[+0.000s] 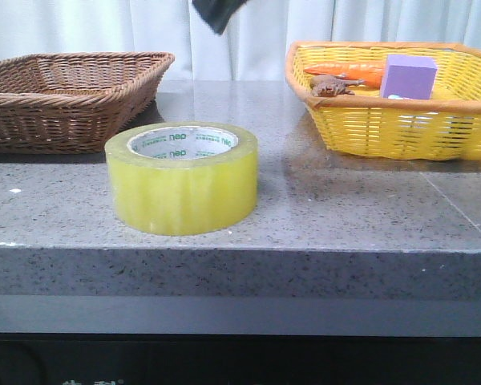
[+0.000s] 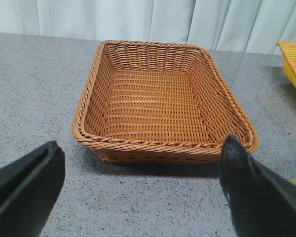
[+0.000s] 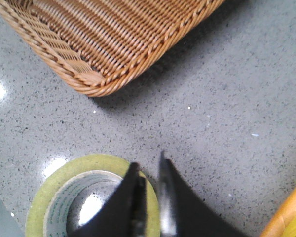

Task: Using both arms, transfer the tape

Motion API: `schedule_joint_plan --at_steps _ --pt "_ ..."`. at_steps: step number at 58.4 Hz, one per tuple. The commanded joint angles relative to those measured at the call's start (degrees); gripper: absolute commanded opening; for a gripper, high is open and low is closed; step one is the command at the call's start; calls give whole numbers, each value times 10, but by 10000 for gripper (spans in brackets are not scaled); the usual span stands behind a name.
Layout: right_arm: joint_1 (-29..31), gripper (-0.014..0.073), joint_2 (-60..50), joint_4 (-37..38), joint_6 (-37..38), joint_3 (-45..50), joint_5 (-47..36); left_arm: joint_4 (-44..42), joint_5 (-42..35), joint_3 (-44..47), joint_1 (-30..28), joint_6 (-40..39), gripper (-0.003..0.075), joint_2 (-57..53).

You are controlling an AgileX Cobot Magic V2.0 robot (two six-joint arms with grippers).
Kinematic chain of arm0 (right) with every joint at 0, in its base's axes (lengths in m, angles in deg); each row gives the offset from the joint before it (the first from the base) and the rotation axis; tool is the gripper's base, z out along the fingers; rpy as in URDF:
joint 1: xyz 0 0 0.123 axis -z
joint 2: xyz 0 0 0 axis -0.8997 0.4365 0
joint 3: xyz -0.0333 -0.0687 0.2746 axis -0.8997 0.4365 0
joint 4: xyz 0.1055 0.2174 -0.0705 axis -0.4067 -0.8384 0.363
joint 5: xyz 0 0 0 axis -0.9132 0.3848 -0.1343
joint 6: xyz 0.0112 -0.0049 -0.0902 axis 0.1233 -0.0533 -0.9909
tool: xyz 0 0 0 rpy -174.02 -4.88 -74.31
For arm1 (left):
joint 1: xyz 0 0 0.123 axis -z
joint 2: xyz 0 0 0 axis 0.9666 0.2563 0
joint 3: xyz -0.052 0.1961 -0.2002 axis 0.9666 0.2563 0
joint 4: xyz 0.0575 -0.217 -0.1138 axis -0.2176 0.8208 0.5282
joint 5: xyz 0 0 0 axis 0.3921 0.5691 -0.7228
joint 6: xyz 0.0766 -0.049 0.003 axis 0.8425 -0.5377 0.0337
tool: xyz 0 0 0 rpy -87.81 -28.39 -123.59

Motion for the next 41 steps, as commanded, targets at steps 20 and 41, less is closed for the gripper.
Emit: schedule_joint_plan --at_steps 20,41 --pt "153 -90 -144 3 48 17 -6 2 -42 -20 -2 -5 617 5" --pt "301 -90 -358 3 65 228 -77 2 -42 -20 -2 -5 616 5"
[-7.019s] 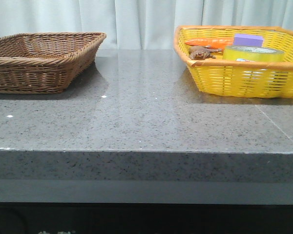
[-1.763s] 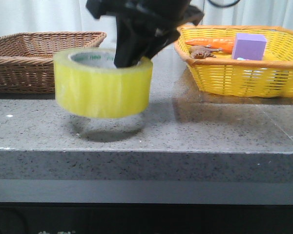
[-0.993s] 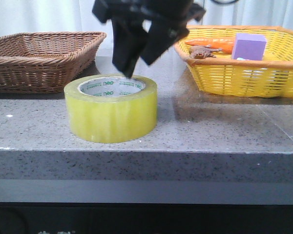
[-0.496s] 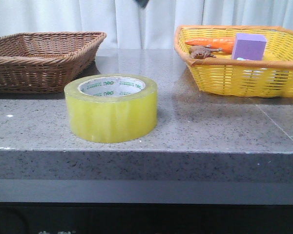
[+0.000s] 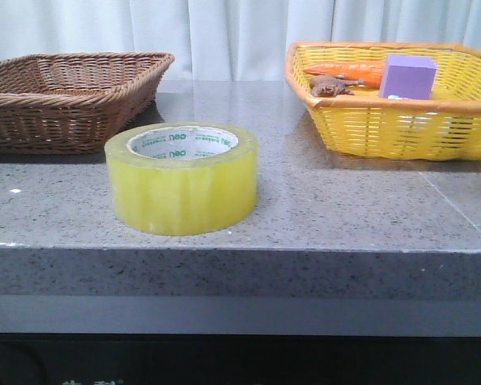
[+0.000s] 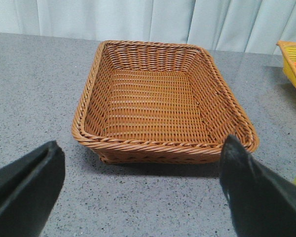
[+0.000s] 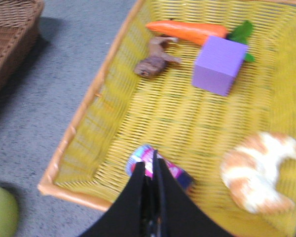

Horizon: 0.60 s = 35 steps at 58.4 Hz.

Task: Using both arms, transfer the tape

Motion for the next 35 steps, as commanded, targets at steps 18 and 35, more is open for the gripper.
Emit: schedule_joint_plan --at_steps 18,35 --pt "13 -90 -328 -20 0 274 -142 2 -43 -20 -2 -5 616 5" --pt "13 -90 -488 -20 -4 409 -193 2 -43 -20 1 0 616 6"
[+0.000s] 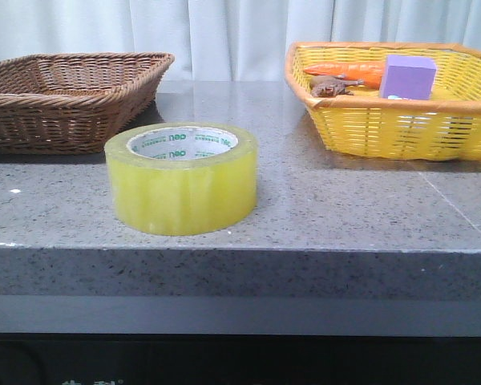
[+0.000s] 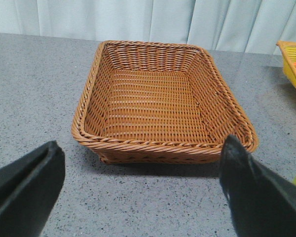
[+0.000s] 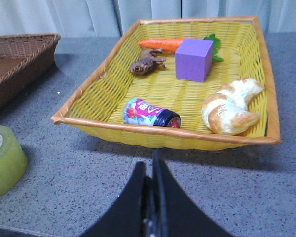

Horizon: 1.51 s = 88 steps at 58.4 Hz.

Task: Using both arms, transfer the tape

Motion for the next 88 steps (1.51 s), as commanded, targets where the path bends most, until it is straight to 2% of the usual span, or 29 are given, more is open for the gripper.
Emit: schedule_joint_plan --at_steps 1,8,18,33,52,70,76,88 --pt "2 -90 -16 -5 -4 5 -71 2 -39 -21 3 9 616 7" --pt "2 -90 -19 -5 -4 12 -83 12 16 -54 32 39 616 36" --pt "2 -90 -19 -5 -4 12 -85 37 111 -132 112 39 616 140" --pt "2 -90 -19 -5 -4 12 -85 93 154 -223 225 36 616 322" --pt "2 -90 -19 -5 -4 12 -85 192 151 -287 237 37 616 484" --pt "2 -90 -19 -5 -4 12 -85 195 113 -293 268 39 611 549" --pt "2 -90 -19 -5 -4 12 -85 195 111 -293 268 39 536 550" --pt "2 -90 -19 -5 -4 12 -85 190 111 -293 268 39 209 550"
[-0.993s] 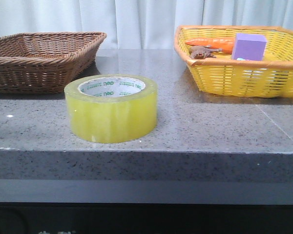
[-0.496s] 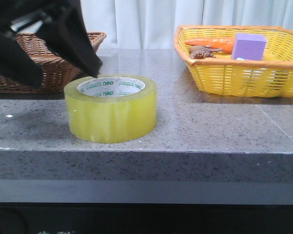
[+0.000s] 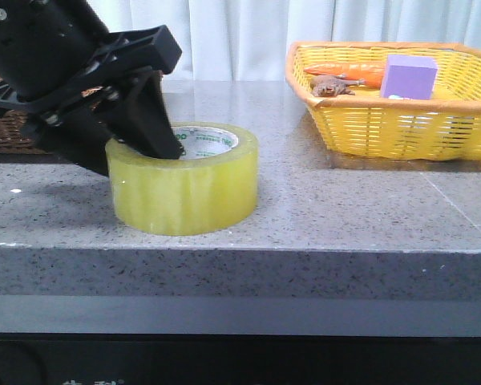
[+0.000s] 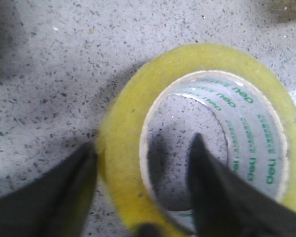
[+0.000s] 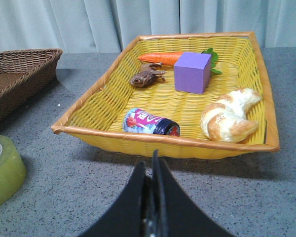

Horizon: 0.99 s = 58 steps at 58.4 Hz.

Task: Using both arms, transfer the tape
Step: 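Lower the left gripper into the tape roll's hole and grip it, then lift the tape roll with the left gripper over the brown basket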

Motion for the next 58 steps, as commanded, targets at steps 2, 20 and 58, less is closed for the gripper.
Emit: schedule_joint_plan --at_steps 2,20,58 --pt "2 -90 5 -3 -4 -13 -52 11 -25 -19 4 1 161 -18" --pt "2 -90 5 -3 -4 -13 -52 7 -8 -53 4 2 97 -42" --pt "2 -90 5 -3 -4 -13 -52 -121 -30 -278 -232 14 98 20"
